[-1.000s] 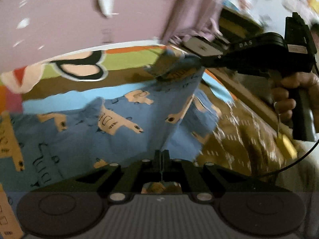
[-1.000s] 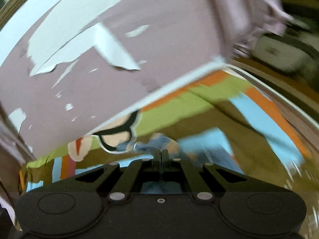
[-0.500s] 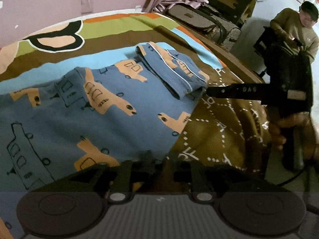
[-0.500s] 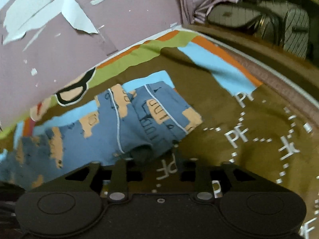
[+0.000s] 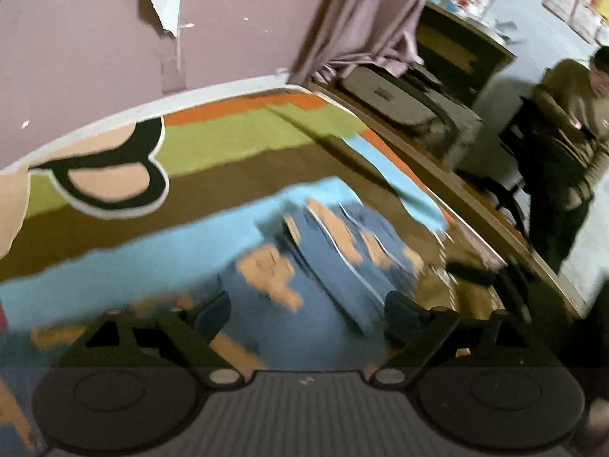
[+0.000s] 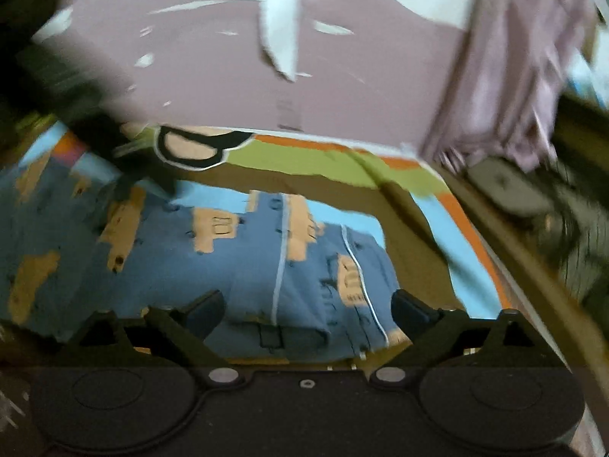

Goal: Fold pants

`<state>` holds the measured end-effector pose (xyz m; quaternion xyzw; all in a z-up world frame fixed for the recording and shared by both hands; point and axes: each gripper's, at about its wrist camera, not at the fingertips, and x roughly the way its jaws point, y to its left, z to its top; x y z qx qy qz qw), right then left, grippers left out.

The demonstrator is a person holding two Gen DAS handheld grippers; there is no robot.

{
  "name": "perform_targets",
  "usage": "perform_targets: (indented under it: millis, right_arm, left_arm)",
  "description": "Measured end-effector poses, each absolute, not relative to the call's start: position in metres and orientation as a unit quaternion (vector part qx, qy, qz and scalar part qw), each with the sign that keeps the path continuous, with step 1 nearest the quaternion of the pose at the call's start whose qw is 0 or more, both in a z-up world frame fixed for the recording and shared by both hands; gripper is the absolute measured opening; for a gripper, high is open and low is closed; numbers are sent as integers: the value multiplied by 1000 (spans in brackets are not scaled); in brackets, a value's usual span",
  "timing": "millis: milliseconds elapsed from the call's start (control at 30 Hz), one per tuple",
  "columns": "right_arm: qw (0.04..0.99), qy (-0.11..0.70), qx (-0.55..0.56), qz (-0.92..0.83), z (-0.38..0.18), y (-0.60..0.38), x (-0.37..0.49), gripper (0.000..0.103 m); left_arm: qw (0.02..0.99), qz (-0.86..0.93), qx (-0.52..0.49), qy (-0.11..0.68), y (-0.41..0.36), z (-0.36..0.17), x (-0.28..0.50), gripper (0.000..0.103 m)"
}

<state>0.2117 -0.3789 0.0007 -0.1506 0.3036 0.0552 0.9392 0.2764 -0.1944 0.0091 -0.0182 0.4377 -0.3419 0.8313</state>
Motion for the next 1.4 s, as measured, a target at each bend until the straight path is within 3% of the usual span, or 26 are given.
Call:
perform_targets:
  millis: [133,233,367,567,700,833,900,1000,1400]
  right_arm:
    - [927,299,-215,69,-12,-362,213,93]
    - [923,292,-240,70,-17,-357,212,85]
    - [921,296,-241,80,-20,-357,214,71]
    - [914,297,-255,105,-24,-348,213,47]
    - [910,304,-259,111,-27,-344,216,42]
    - [911,312,-248,108,-29,-345,217,34]
    - [913,313,-241,105,-28,-347,218,17]
    - [920,308,-223,95,-23,-353,216,2]
    - [951,308,-26,-5,-1,-422,227,1]
  left_arm:
    - [837,-339,-26,428,-216,3,307,91]
    - [839,-342,-22,422,-228,-6,319,91]
    - [837,-341,-29,426,-238,-19,328,78]
    - [831,-345,-52,434,-243,-28,336,45]
    - [827,-337,-46,447,-249,-30,342,21]
    - [822,-335,-50,458,-251,-30,346,17]
    - [820,-334,-47,462,-254,-27,346,16]
    - [817,-329,-48,471,-258,-20,347,15]
    - [790,-340,-61,507,-304,-1,356,15]
